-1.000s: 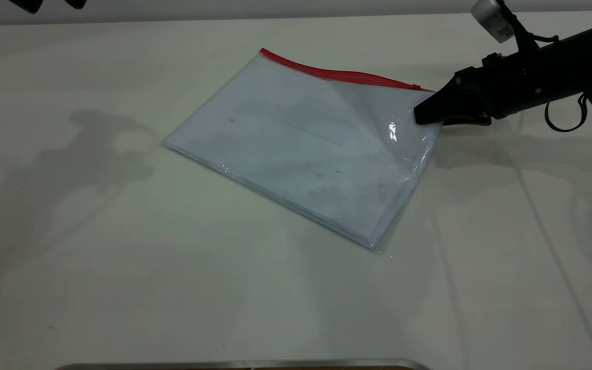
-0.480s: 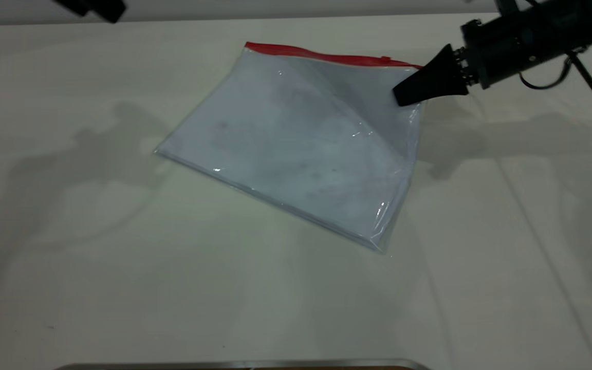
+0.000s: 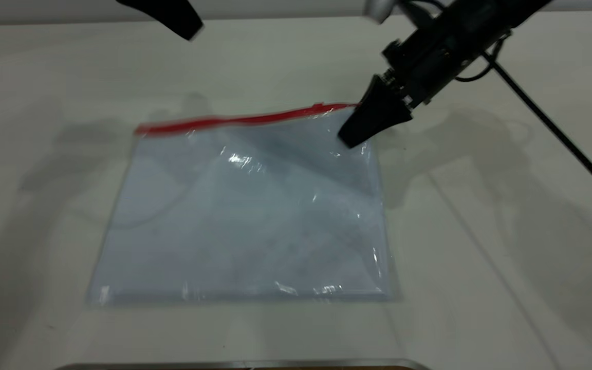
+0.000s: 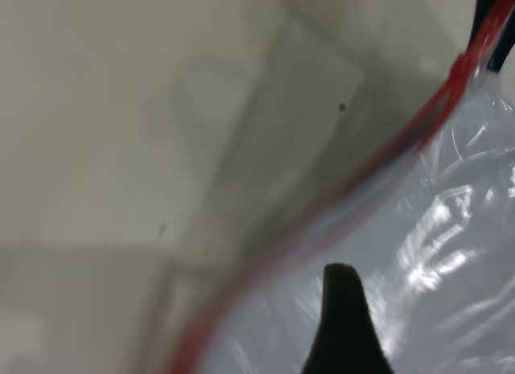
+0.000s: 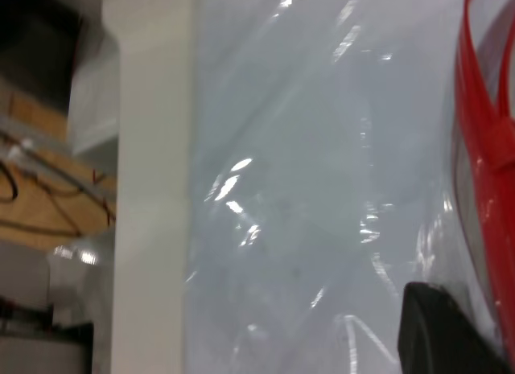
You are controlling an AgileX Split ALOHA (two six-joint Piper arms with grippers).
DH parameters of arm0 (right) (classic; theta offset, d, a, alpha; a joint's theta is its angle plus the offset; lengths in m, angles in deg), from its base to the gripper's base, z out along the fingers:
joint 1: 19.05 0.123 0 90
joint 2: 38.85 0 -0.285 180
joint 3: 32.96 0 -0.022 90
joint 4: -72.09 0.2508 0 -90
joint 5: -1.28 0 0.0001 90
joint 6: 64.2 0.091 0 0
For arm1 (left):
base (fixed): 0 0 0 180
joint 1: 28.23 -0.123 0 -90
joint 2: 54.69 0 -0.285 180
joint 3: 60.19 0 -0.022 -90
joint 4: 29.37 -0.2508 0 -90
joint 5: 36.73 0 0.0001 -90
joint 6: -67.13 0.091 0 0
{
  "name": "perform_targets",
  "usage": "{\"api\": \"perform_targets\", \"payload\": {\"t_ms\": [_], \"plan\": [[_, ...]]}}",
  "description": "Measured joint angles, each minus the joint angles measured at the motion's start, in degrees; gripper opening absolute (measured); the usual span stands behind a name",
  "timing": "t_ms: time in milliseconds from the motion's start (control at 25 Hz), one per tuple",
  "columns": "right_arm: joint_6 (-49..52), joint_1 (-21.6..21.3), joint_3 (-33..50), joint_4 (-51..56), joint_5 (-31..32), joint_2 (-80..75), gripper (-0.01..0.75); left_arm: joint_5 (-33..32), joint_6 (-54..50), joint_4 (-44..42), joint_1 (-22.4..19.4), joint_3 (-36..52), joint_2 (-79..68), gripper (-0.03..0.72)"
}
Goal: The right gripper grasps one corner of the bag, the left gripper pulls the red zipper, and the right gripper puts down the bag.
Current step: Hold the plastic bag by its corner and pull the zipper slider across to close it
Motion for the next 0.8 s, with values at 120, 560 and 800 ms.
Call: {"api": "perform_targets", "payload": {"t_ms": [120, 560, 800], "plan": [[0.3, 1.2, -0.9, 0.2, 0.3, 0.0, 0.034, -0.5, 3.0, 0.0, 2.0, -2.2, -2.7, 0.589], [-0.3, 1.3, -2.0, 8.7, 0.7, -0.1, 0.034, 0.5, 9.8, 3.2, 6.9, -3.0, -6.7, 0.589], [-1.9, 1.3, -2.0, 9.1, 0.7, -0.1, 0.034, 1.9, 13.6, 8.2, 7.1, -3.1, -7.1, 0.589]]}}
